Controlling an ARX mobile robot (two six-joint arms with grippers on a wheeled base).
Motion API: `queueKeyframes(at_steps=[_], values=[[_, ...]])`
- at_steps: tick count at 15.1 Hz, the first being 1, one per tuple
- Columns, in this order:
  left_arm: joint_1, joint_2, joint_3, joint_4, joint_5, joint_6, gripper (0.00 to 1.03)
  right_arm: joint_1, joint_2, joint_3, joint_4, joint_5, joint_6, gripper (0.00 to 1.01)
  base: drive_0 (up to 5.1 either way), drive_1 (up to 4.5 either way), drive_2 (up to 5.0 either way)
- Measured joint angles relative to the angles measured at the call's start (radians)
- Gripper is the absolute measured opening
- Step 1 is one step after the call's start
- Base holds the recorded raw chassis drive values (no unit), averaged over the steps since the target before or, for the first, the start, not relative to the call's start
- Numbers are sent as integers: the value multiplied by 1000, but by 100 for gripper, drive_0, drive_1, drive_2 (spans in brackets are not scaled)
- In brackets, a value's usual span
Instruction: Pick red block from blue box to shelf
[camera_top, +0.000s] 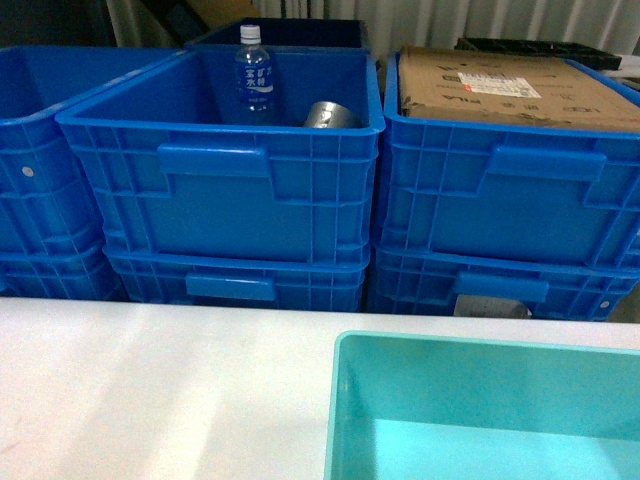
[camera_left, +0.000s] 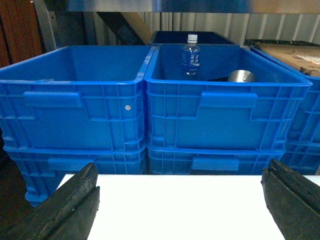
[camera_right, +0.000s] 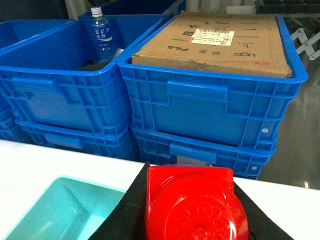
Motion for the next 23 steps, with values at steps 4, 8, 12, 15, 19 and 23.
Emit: queueKeyframes(at_steps=[4, 8, 12, 15, 19, 23], values=[[0, 0, 0, 0, 0, 0, 98, -21, -2, 0, -9, -35, 8, 27, 0, 0, 0], [0, 0, 0, 0, 0, 0, 98, -27, -2, 0, -9, -37, 12, 27, 0, 0, 0], [0, 0, 0, 0, 0, 0, 98, -27, -2, 0, -9, -37, 12, 27, 0, 0, 0], [0, 0, 0, 0, 0, 0, 98, -27, -2, 0, -9, -37, 12, 27, 0, 0, 0], [0, 0, 0, 0, 0, 0, 98, -27, -2, 0, -9, -37, 12, 27, 0, 0, 0], [0, 0, 0, 0, 0, 0, 98, -27, -2, 0, -9, -37, 12, 27, 0, 0, 0]])
